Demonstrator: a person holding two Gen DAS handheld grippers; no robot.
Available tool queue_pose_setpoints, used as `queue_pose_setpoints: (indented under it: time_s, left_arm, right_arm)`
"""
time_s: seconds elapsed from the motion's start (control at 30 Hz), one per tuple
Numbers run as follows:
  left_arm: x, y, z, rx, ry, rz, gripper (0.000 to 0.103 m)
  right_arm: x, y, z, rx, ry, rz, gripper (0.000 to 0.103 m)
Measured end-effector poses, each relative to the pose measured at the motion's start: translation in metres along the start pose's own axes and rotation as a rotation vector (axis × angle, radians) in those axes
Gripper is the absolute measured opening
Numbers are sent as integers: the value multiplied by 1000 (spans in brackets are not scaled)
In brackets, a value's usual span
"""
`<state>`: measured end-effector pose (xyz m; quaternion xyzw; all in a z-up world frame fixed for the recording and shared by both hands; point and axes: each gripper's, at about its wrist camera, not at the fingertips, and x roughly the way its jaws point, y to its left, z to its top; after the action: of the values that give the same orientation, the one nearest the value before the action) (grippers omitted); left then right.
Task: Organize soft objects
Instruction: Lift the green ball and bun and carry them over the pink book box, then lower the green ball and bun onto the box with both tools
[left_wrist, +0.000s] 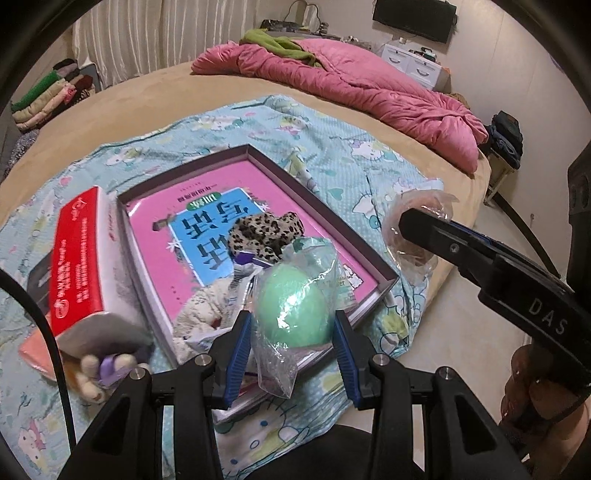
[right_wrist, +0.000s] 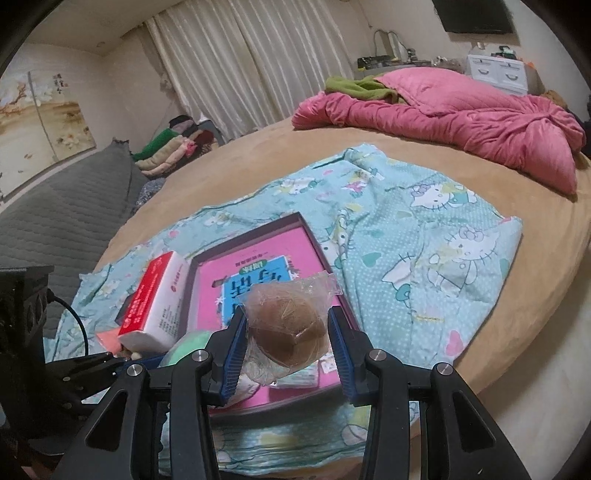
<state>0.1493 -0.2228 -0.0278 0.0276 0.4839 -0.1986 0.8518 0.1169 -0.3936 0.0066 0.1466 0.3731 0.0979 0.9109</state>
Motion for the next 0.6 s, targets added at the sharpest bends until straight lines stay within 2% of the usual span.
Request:
queue_pose_setpoints:
  time_s: [0.33,0.6]
  left_arm:
    - [31,-2,2,-4,47,-22,43]
    - [45,5,1,-10,68,-9,43]
  right_arm:
    - [19,-7,-6,-7,37,-31,44]
    - [29,-11,-8,-7,54,-37,44]
